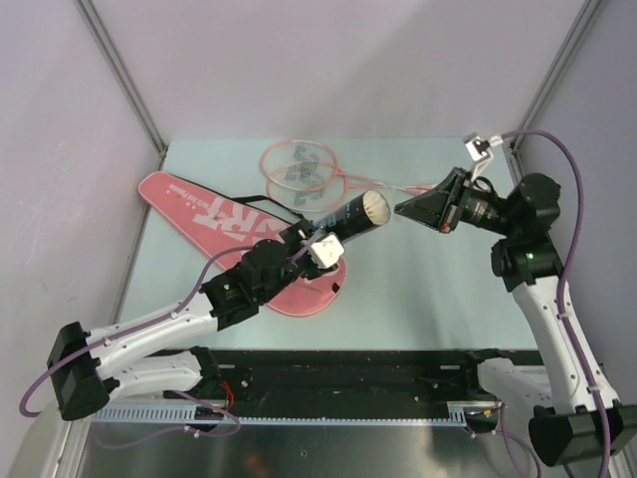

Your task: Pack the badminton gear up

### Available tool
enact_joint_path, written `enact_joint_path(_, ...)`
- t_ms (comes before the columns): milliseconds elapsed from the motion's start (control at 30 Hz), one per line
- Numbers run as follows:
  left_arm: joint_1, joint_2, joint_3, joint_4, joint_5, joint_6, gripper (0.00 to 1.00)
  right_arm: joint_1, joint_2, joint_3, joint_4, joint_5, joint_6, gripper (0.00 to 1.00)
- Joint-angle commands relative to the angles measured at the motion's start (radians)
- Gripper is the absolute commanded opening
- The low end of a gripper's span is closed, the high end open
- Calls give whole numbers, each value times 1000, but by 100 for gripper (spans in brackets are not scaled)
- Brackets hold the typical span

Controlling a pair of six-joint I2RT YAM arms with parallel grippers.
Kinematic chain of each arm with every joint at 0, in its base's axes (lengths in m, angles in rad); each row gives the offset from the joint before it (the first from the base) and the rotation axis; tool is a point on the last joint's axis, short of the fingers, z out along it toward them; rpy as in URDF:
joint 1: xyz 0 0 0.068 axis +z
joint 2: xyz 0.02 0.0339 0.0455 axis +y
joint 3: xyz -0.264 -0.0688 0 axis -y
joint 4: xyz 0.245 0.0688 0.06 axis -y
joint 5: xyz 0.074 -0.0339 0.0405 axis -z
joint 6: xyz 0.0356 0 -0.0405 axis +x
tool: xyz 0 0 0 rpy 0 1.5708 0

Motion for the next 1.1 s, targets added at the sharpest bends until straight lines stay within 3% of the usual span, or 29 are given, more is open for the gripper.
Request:
enact_joint_path(0,-25,-18,30,49,4,53,6,47,53,62,-96,-7,9,0)
enact_joint_path(133,-38,-13,27,47,-12,72,6,70,90,104,-188,7,-36,0)
enact_joint_path(800,-57,-21,26,42,-24,86,5,218,133,150,-282,49,-57,0)
enact_joint_path(1067,-57,-55,7,61,-2,90,5,220,139,150,-283,-15,22,0)
